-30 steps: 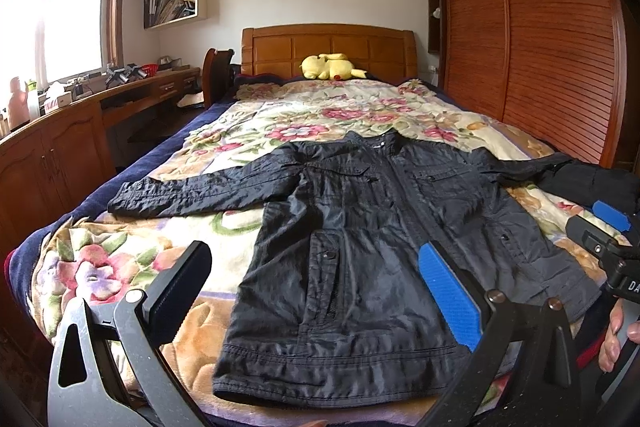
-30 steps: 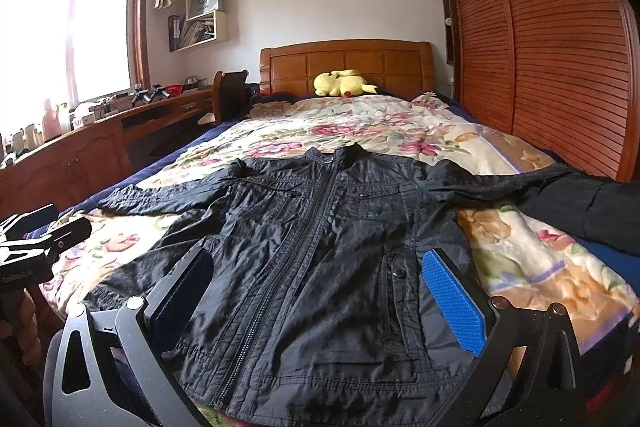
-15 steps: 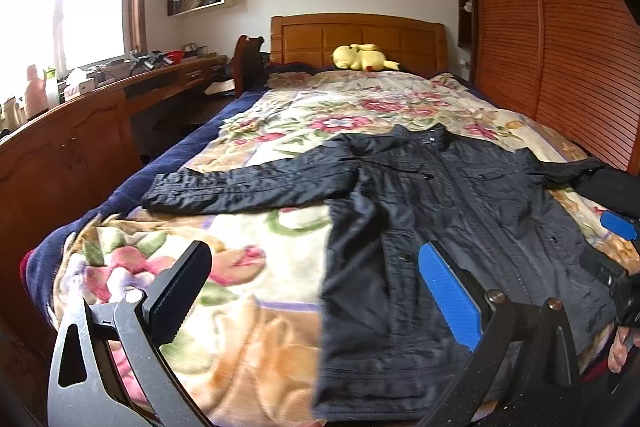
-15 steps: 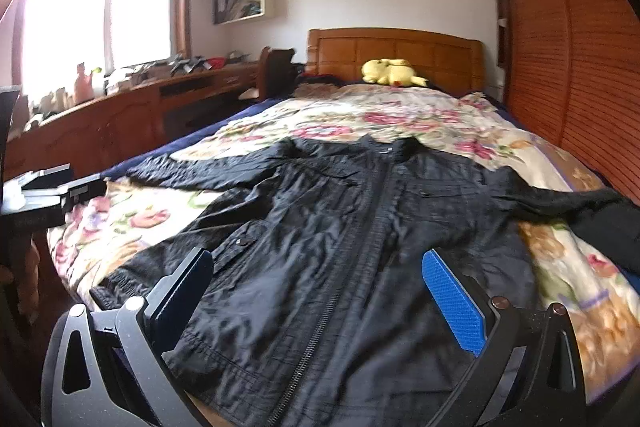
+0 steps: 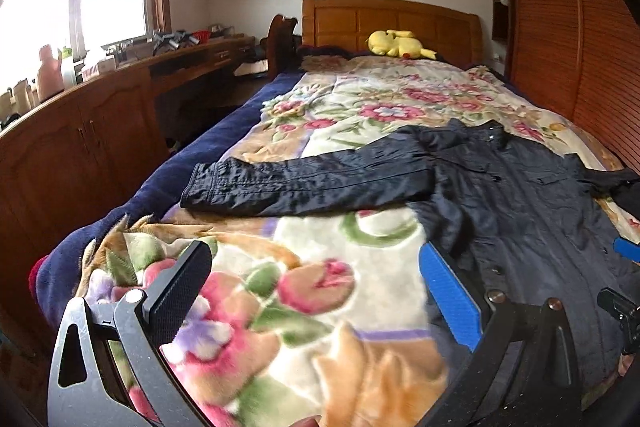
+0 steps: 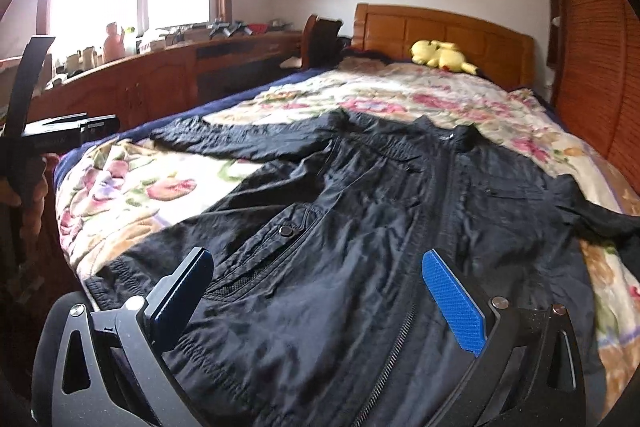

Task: Fold large clothes
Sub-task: 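Move the left tool to the sleeve cuff nearest it and grasp it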

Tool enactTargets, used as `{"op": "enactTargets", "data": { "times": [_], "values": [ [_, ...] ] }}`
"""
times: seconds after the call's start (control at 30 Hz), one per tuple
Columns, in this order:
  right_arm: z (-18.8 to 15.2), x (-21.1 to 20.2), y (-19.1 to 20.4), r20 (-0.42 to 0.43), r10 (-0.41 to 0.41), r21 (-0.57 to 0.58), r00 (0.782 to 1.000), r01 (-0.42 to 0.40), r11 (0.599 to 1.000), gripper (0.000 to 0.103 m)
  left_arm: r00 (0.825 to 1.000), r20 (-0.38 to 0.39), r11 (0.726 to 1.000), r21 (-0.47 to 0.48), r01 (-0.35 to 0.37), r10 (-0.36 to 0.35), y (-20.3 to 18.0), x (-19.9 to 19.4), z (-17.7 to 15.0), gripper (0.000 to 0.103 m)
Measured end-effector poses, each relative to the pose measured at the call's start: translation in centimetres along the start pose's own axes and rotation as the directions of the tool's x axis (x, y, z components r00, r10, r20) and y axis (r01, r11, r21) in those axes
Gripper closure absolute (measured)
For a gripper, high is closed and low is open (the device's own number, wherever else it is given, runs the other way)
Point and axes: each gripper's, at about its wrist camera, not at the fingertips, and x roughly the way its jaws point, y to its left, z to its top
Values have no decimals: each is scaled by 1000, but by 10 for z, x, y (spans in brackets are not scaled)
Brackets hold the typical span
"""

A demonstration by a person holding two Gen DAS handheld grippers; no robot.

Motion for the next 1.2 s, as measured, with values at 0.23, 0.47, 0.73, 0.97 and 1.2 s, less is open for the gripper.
{"op": "enactTargets", "data": {
  "times": [0.23, 0.47, 0.73, 0.97, 1.2],
  "values": [
    [17, 34, 0, -37, 20, -9, 999, -21, 1000, 0, 998, -55, 999, -32, 1, -3, 43, 48, 7, 0],
    [21, 53, -1, -69, 48, 8, 996, -47, 999, 0, 992, -124, 998, -58, 1, -8, 87, 97, 15, 0],
    [34, 66, 1, -78, 57, 1, 995, -57, 998, 0, 978, -204, 987, -161, 19, -52, 142, 157, 21, 14],
    [34, 79, -1, -110, 53, -9, 993, -55, 998, 0, 970, -241, 982, -190, -11, -36, 166, 198, 26, 28],
    [36, 82, -3, -135, 62, -13, 989, -64, 998, 0, 960, -279, 960, -270, -72, -7, 192, 235, 33, 29]
  ]
}}
